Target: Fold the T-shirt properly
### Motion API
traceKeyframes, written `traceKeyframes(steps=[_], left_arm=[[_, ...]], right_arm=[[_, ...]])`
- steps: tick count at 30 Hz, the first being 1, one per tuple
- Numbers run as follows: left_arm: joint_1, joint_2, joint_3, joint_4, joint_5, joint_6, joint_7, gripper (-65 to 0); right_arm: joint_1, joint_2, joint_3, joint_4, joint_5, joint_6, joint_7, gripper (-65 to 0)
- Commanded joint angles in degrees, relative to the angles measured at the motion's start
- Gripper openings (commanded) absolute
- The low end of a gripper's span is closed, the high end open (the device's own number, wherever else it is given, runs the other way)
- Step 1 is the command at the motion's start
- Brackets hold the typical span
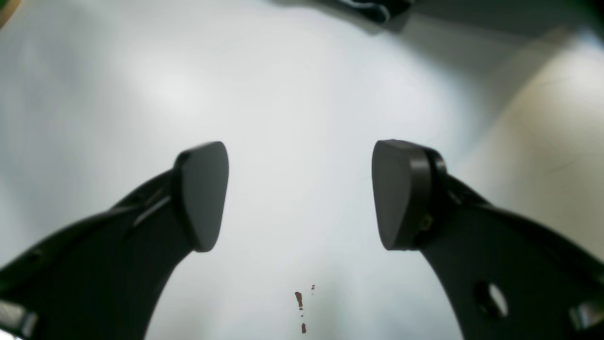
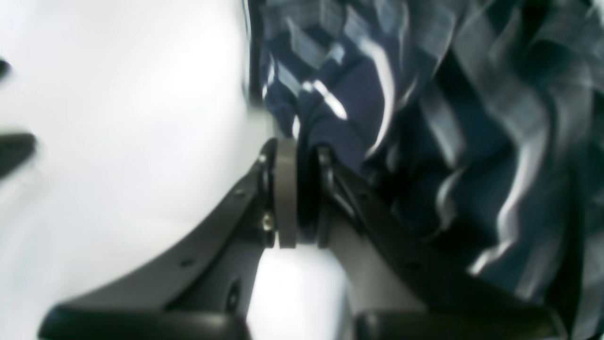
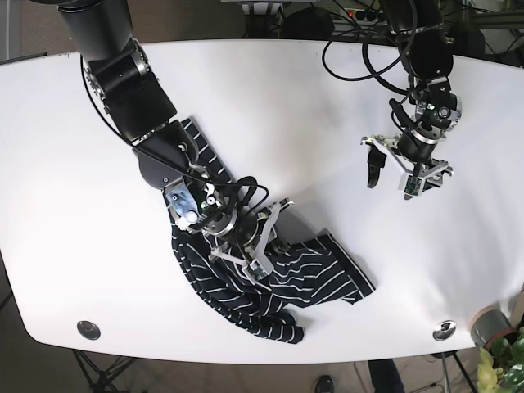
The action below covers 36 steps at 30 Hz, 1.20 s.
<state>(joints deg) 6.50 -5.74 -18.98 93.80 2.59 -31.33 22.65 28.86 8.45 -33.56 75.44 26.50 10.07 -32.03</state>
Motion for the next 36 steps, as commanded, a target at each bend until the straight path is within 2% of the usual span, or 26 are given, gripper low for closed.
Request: traceKeyframes(steps=[1, 6, 13, 17, 23, 26, 28, 30, 36], left_arm=[[-0.7, -0.3, -0.1, 1.0, -0.8, 0.3, -1.5, -21.1], [-0.7, 1.5, 0.3, 1.1, -0.8, 0.3, -1.5, -21.1], [-0.3, 1.7, 0.3, 2.3, -0.7, 0.1, -1.5, -21.1], [-0.2, 3.8, 0.3, 2.9, -0.7, 0.1, -1.5, -21.1], [-0.2, 4.6, 2.9, 4.6, -0.5, 0.1, -1.5, -21.1], [0.7, 4.8, 4.8, 5.5, -0.4, 0.2, -1.5, -21.1], [1.1, 4.8, 6.2, 5.8, -0.4, 0.3, -1.5, -21.1], [1.1, 4.8, 7.5, 5.8, -0.3, 0.4, -1.5, -21.1], [0.2, 4.9, 9.3, 5.6, -0.3, 0.4, -1.8, -21.1]], right_arm=[[2.5, 0.8, 3.5, 5.8, 0.6, -0.09, -1.5, -63.1], [6.7, 0.8, 10.0, 10.2, 0.9, 0.26, -7.2, -63.1], [15.4, 5.8, 10.2, 7.2, 6.6, 0.26, -8.5, -63.1], [20.8, 8.7, 10.2, 6.5, 9.1, 0.26, -8.5, -63.1], [29.6, 10.0, 10.0, 3.5, 9.2, 0.44, -8.5, -63.1], [34.5, 10.1, 10.1, 1.6, 9.2, 3.25, -9.0, -63.1], [37.6, 10.1, 10.2, 0.7, 8.9, 4.48, -9.0, -63.1], [40.9, 10.1, 10.2, -0.1, 8.7, 5.19, -9.1, -63.1], [45.9, 10.1, 10.2, -2.2, 8.9, 5.28, -11.3, -63.1]])
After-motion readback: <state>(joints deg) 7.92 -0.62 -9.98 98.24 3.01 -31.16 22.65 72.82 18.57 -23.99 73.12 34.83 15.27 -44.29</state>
